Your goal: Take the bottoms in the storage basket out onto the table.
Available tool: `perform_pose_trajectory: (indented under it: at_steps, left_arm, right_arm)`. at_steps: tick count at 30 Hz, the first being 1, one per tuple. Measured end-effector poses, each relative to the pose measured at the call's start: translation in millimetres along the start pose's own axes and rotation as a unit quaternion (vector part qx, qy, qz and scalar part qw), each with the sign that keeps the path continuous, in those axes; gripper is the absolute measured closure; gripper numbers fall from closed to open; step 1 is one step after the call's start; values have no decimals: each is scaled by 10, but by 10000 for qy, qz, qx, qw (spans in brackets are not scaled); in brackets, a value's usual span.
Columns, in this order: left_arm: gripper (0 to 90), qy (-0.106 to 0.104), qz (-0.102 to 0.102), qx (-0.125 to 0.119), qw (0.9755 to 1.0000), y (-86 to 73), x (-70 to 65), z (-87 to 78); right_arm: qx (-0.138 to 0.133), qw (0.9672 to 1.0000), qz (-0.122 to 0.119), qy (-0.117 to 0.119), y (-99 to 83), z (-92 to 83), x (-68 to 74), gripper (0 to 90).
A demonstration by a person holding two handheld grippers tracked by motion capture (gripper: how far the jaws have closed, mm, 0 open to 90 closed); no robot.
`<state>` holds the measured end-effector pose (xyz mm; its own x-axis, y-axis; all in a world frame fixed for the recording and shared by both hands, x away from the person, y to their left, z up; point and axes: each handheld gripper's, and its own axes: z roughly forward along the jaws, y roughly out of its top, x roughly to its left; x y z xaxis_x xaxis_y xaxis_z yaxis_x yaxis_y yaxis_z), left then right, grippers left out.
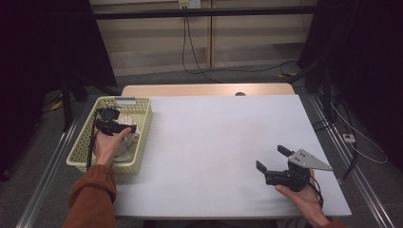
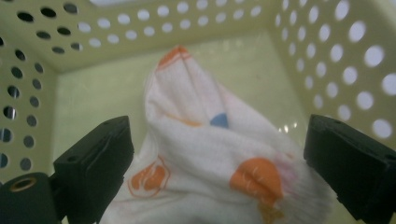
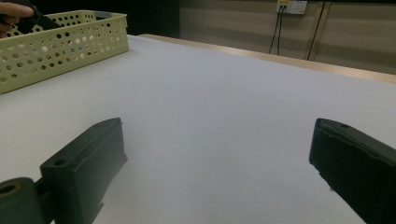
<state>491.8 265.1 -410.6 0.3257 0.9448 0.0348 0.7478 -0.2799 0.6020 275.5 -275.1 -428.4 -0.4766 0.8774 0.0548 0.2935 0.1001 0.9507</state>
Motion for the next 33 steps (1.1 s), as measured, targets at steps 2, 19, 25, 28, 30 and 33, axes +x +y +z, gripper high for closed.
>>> perform_pose_trajectory:
  at_steps: [2, 19, 25, 28, 30, 33]
  left_arm:
    - [70, -69, -36, 33, 10000, -1, 6, -19]
    - [54, 182, -118, 648, 9977, -139, 241, -53]
    - [38, 174, -276, 915, 9953, -181, 270, 54]
    - [31, 112, -317, 1088, 9935, -191, 280, 102]
    - [19, 116, -394, 1182, 9921, -198, 279, 118]
    - [6, -45, -528, 1268, 9905, -208, 301, 153]
  right_arm:
    - [4, 10000, 8, 0, 0, 1, -1, 34]
    - [10, 10000, -23, 31, 1, 14, 8, 34]
    - [21, 10000, -30, 23, 1, 26, 5, 34]
    - [25, 10000, -26, 27, -1, 26, 3, 34]
    - [12, 10000, -10, 29, 0, 25, 4, 34]
    - [7, 10000, -8, 29, -1, 25, 5, 34]
